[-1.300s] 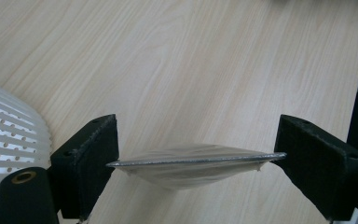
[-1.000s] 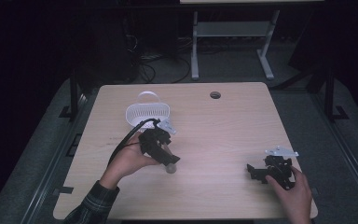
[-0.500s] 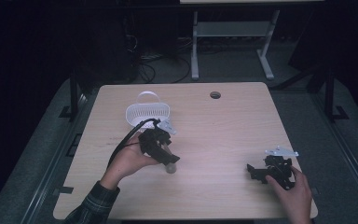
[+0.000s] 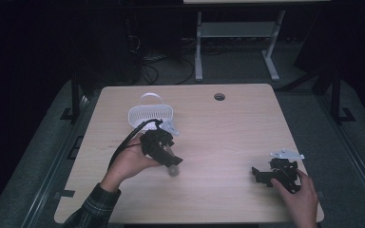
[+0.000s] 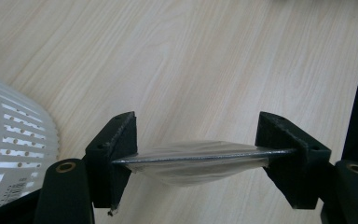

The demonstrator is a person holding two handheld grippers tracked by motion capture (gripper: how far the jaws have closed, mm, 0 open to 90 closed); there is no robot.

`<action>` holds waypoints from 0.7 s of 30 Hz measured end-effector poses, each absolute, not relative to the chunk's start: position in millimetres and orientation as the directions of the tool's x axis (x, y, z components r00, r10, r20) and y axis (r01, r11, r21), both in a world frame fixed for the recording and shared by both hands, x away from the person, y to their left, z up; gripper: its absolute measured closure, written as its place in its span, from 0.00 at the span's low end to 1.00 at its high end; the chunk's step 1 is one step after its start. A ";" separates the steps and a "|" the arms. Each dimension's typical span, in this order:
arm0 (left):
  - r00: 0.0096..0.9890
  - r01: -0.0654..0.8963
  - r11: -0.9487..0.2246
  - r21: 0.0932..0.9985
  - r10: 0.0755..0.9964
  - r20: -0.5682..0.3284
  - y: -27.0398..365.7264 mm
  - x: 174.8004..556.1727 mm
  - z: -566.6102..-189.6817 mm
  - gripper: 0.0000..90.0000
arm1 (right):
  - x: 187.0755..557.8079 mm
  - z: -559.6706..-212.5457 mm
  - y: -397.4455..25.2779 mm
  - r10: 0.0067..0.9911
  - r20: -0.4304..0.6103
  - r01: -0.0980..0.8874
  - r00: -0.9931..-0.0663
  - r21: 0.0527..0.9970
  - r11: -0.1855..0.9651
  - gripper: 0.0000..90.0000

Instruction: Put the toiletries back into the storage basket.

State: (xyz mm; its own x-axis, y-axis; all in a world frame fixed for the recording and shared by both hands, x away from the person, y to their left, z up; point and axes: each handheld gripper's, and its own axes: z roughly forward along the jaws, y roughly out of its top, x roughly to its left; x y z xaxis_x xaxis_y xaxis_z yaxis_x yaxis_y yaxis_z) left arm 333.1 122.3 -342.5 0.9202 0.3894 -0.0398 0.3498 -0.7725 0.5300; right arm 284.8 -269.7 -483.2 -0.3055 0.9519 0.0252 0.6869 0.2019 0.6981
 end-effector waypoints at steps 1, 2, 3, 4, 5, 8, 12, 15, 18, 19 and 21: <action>0.920 0.350 -0.771 0.532 0.390 -0.040 122.6 333.2 -341.7 0.33 | 284.8 -483.2 -269.7 0.952 0.025 0.687 -0.306 0.698 0.202 0.00; 0.918 0.354 -0.766 0.536 0.393 -0.044 122.8 333.1 -341.0 0.33 | 284.8 -483.2 -269.7 0.952 0.025 0.687 -0.306 0.698 0.202 0.00; 0.918 0.354 -0.766 0.537 0.393 -0.046 123.1 333.3 -340.2 0.33 | 284.8 -483.1 -269.7 0.952 0.025 0.687 -0.306 0.698 0.202 0.00; 0.920 0.351 -0.770 0.532 0.389 -0.043 123.7 333.8 -339.2 0.33 | 284.8 -483.1 -269.7 0.952 0.025 0.687 -0.305 0.698 0.202 0.00; 0.918 0.356 -0.763 0.539 0.395 -0.047 123.9 333.7 -339.0 0.33 | 284.8 -483.1 -269.7 0.952 0.025 0.687 -0.306 0.698 0.203 0.00; 0.915 0.360 -0.760 0.542 0.400 -0.046 126.2 334.0 -336.0 0.33 | 284.8 -483.2 -269.7 0.952 0.025 0.686 -0.305 0.699 0.202 0.00; 0.914 0.360 -0.759 0.542 0.403 -0.042 128.9 334.4 -333.4 0.33 | 284.8 -483.2 -269.7 0.952 0.025 0.687 -0.305 0.699 0.202 0.00; 0.909 0.368 -0.748 0.552 0.413 -0.046 131.9 334.6 -331.6 0.33 | 284.8 -483.2 -269.7 0.952 0.025 0.686 -0.305 0.699 0.202 0.00; 0.906 0.373 -0.745 0.553 0.420 -0.047 135.2 335.6 -329.7 0.33 | 284.8 -483.2 -269.7 0.952 0.025 0.687 -0.305 0.699 0.202 0.00; 0.905 0.377 -0.743 0.553 0.424 -0.047 136.2 335.8 -329.0 0.33 | 284.8 -483.2 -269.7 0.952 0.025 0.686 -0.305 0.699 0.202 0.00; 0.902 0.379 -0.741 0.555 0.431 -0.041 139.7 336.8 -326.9 0.33 | 284.8 -483.2 -269.7 0.952 0.025 0.687 -0.305 0.699 0.201 0.00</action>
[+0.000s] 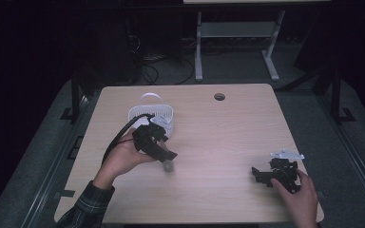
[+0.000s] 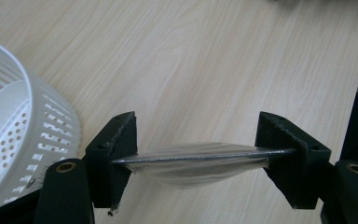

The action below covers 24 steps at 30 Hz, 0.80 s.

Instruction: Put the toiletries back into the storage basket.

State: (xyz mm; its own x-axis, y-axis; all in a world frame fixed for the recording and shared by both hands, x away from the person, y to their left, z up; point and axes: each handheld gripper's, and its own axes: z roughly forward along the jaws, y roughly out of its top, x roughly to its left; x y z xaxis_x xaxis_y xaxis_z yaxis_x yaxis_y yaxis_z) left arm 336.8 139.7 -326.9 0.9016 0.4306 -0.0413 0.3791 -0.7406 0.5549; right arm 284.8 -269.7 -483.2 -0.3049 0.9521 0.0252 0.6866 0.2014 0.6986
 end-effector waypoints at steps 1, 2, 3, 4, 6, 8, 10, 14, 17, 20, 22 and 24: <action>0.902 0.379 -0.741 0.555 0.431 -0.041 139.7 336.8 -326.9 0.33 | 284.8 -483.2 -269.7 0.952 0.025 0.686 -0.305 0.699 0.202 0.00; 0.900 0.381 -0.739 0.556 0.434 -0.040 140.9 337.1 -326.2 0.33 | 284.8 -483.2 -269.7 0.952 0.025 0.686 -0.305 0.699 0.202 0.00; 0.897 0.386 -0.734 0.559 0.440 -0.042 143.3 337.6 -325.0 0.33 | 284.8 -483.2 -269.7 0.952 0.025 0.686 -0.305 0.699 0.202 0.00; 0.897 0.386 -0.734 0.559 0.440 -0.042 143.3 337.6 -325.0 0.33 | 284.8 -483.2 -269.7 0.952 0.025 0.686 -0.305 0.699 0.202 0.00; 0.892 0.394 -0.726 0.564 0.450 -0.045 145.7 337.9 -324.1 0.33 | 284.8 -483.2 -269.7 0.952 0.025 0.687 -0.305 0.699 0.202 0.00; 0.891 0.394 -0.728 0.561 0.452 -0.040 148.7 339.0 -323.0 0.33 | 284.8 -483.2 -269.7 0.952 0.025 0.686 -0.305 0.699 0.202 0.00; 0.888 0.399 -0.723 0.564 0.458 -0.042 151.5 339.4 -322.7 0.33 | 284.8 -483.2 -269.7 0.952 0.025 0.686 -0.305 0.699 0.201 0.00; 0.880 0.412 -0.715 0.566 0.474 -0.042 157.8 341.0 -322.4 0.33 | 284.8 -483.2 -269.7 0.952 0.025 0.687 -0.305 0.699 0.201 0.00; 0.871 0.423 -0.705 0.569 0.489 -0.042 162.7 342.5 -322.0 0.33 | 284.8 -483.2 -269.7 0.952 0.025 0.686 -0.305 0.699 0.202 0.00; 0.864 0.434 -0.699 0.569 0.501 -0.043 167.6 344.1 -321.8 0.33 | 284.8 -483.2 -269.7 0.952 0.025 0.686 -0.305 0.699 0.201 0.00; 0.860 0.439 -0.696 0.568 0.508 -0.043 170.9 345.1 -322.1 0.33 | 284.8 -483.2 -269.7 0.952 0.025 0.686 -0.305 0.699 0.201 0.00; 0.854 0.448 -0.692 0.566 0.519 -0.042 175.3 346.2 -322.1 0.33 | 284.8 -483.2 -269.7 0.952 0.025 0.686 -0.305 0.699 0.202 0.00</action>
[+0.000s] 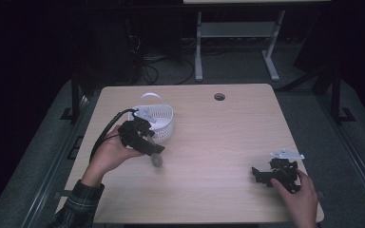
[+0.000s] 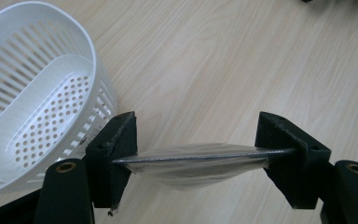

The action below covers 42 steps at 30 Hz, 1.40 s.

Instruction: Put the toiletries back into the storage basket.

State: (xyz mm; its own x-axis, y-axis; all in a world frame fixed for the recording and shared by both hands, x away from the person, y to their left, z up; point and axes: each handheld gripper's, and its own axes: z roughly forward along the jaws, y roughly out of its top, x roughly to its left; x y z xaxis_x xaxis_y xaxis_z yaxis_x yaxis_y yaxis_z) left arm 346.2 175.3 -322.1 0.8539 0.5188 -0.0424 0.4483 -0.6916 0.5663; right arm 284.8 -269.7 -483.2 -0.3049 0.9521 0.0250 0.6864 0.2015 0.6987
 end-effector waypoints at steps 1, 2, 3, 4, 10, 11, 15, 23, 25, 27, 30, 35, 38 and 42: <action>0.854 0.448 -0.692 0.566 0.519 -0.042 175.3 346.2 -322.1 0.33 | 284.8 -483.2 -269.7 0.952 0.025 0.686 -0.305 0.699 0.202 0.00; 0.852 0.450 -0.689 0.568 0.522 -0.042 176.9 346.8 -322.3 0.33 | 284.8 -483.2 -269.7 0.952 0.025 0.686 -0.305 0.699 0.202 0.00; 0.851 0.451 -0.688 0.569 0.524 -0.040 178.6 347.3 -322.3 0.33 | 284.8 -483.2 -269.7 0.952 0.025 0.686 -0.305 0.699 0.202 0.00; 0.849 0.453 -0.689 0.566 0.527 -0.038 180.3 347.6 -322.0 0.33 | 284.8 -483.1 -269.6 0.952 0.026 0.687 -0.304 0.698 0.201 0.00; 0.834 0.473 -0.674 0.568 0.551 -0.040 190.3 349.8 -321.7 0.33 | 284.9 -483.3 -269.7 0.952 0.025 0.686 -0.304 0.699 0.201 0.00; 0.832 0.474 -0.672 0.570 0.554 -0.038 192.0 350.2 -321.6 0.33 | 284.9 -483.2 -269.6 0.952 0.025 0.686 -0.304 0.699 0.201 0.00; 0.826 0.480 -0.673 0.563 0.563 -0.032 198.2 351.4 -321.0 0.33 | 284.9 -483.2 -269.6 0.952 0.025 0.686 -0.304 0.699 0.201 0.00; 0.801 0.508 -0.650 0.566 0.598 -0.032 211.4 354.9 -321.9 0.33 | 284.9 -483.2 -269.7 0.952 0.024 0.686 -0.305 0.699 0.202 0.00; 0.795 0.512 -0.646 0.566 0.606 -0.028 216.2 356.5 -321.5 0.33 | 284.9 -483.3 -269.7 0.952 0.024 0.686 -0.305 0.699 0.202 0.00; 0.791 0.515 -0.640 0.570 0.612 -0.029 217.8 356.9 -321.6 0.33 | 284.9 -483.4 -269.6 0.952 0.024 0.685 -0.304 0.700 0.201 0.00; 0.782 0.521 -0.633 0.573 0.622 -0.023 224.4 358.2 -320.5 0.33 | 284.9 -483.4 -269.6 0.952 0.024 0.685 -0.304 0.700 0.201 0.00; 0.773 0.527 -0.623 0.578 0.634 -0.021 230.1 359.4 -319.5 0.33 | 284.9 -483.2 -269.7 0.952 0.024 0.687 -0.305 0.698 0.202 0.00; 0.763 0.534 -0.613 0.582 0.647 -0.020 235.1 361.0 -317.1 0.33 | 284.9 -483.3 -269.7 0.952 0.024 0.687 -0.305 0.698 0.202 0.00; 0.756 0.537 -0.607 0.586 0.654 -0.016 238.8 362.7 -313.3 0.33 | 284.9 -483.3 -269.7 0.952 0.024 0.687 -0.305 0.698 0.202 0.00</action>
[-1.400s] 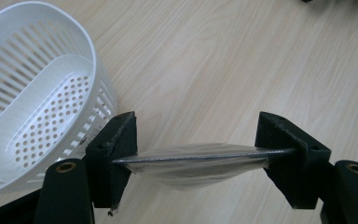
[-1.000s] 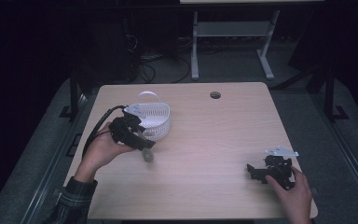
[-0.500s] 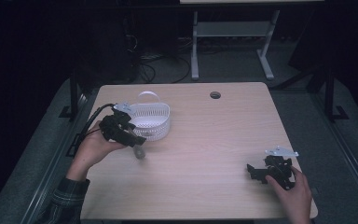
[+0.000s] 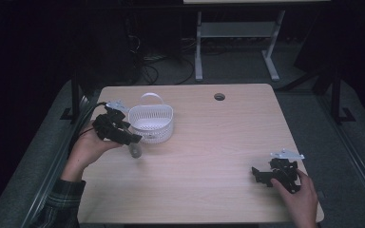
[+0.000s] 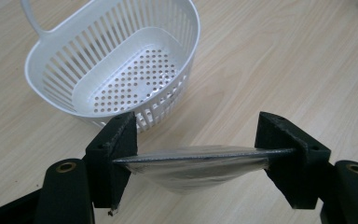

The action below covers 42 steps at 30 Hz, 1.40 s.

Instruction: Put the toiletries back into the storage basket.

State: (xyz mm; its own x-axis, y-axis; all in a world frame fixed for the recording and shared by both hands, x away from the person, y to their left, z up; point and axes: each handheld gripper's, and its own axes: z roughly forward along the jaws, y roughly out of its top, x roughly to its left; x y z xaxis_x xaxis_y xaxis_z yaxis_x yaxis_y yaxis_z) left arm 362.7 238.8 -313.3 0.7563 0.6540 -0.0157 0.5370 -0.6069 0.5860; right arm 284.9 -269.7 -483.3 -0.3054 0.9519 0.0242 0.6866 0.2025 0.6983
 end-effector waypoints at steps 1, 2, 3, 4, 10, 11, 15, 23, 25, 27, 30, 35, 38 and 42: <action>0.755 0.538 -0.606 0.586 0.655 -0.016 239.6 363.1 -312.2 0.33 | 284.9 -483.2 -269.7 0.952 0.025 0.687 -0.305 0.698 0.202 0.00; 0.752 0.541 -0.604 0.586 0.659 -0.015 240.1 363.3 -311.2 0.33 | 284.9 -483.3 -269.7 0.952 0.025 0.687 -0.305 0.698 0.202 0.00; 0.752 0.541 -0.604 0.586 0.659 -0.015 240.1 363.3 -311.2 0.33 | 284.9 -483.3 -269.7 0.952 0.025 0.687 -0.305 0.698 0.202 0.00; 0.753 0.538 -0.605 0.587 0.658 -0.012 240.9 363.9 -310.2 0.33 | 284.9 -483.2 -269.7 0.952 0.025 0.687 -0.305 0.698 0.202 0.00; 0.747 0.537 -0.600 0.593 0.664 -0.006 243.0 366.3 -304.3 0.33 | 284.9 -483.2 -269.7 0.952 0.025 0.687 -0.305 0.698 0.202 0.00; 0.747 0.538 -0.598 0.595 0.665 -0.007 243.6 367.4 -302.4 0.33 | 284.9 -483.2 -269.6 0.952 0.025 0.687 -0.305 0.698 0.201 0.00; 0.740 0.542 -0.587 0.602 0.673 -0.010 244.9 369.3 -297.1 0.33 | 284.9 -483.2 -269.7 0.952 0.025 0.687 -0.305 0.698 0.201 0.00; 0.736 0.539 -0.584 0.607 0.677 -0.003 248.5 372.8 -287.6 0.33 | 284.8 -483.1 -269.6 0.952 0.027 0.688 -0.304 0.698 0.200 0.00; 0.733 0.540 -0.580 0.610 0.680 -0.004 249.3 373.6 -285.2 0.33 | 284.9 -483.1 -269.7 0.952 0.025 0.687 -0.306 0.698 0.202 0.00; 0.732 0.539 -0.578 0.613 0.682 -0.001 250.1 374.6 -282.5 0.33 | 284.9 -483.2 -269.7 0.952 0.025 0.687 -0.305 0.698 0.202 0.00; 0.729 0.539 -0.576 0.614 0.684 0.002 250.6 376.0 -277.4 0.33 | 284.9 -483.2 -269.7 0.952 0.025 0.687 -0.306 0.698 0.202 0.00; 0.731 0.531 -0.577 0.621 0.682 0.008 250.8 378.4 -268.8 0.33 | 284.9 -483.2 -269.7 0.952 0.026 0.687 -0.305 0.698 0.202 0.00; 0.731 0.529 -0.575 0.624 0.682 0.009 250.2 380.2 -263.9 0.33 | 284.8 -483.2 -269.7 0.952 0.025 0.687 -0.305 0.698 0.202 0.00; 0.734 0.521 -0.577 0.629 0.679 0.014 248.3 384.6 -254.4 0.33 | 284.8 -483.1 -269.7 0.952 0.025 0.687 -0.306 0.698 0.202 0.00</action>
State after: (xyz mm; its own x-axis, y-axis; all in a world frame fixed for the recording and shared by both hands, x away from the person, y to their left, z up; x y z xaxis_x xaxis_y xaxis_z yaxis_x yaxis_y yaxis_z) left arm 384.6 248.3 -254.4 0.7341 0.6789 0.0145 0.5212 -0.5769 0.6289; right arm 284.8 -269.7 -483.1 -0.3056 0.9518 0.0249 0.6871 0.2023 0.6978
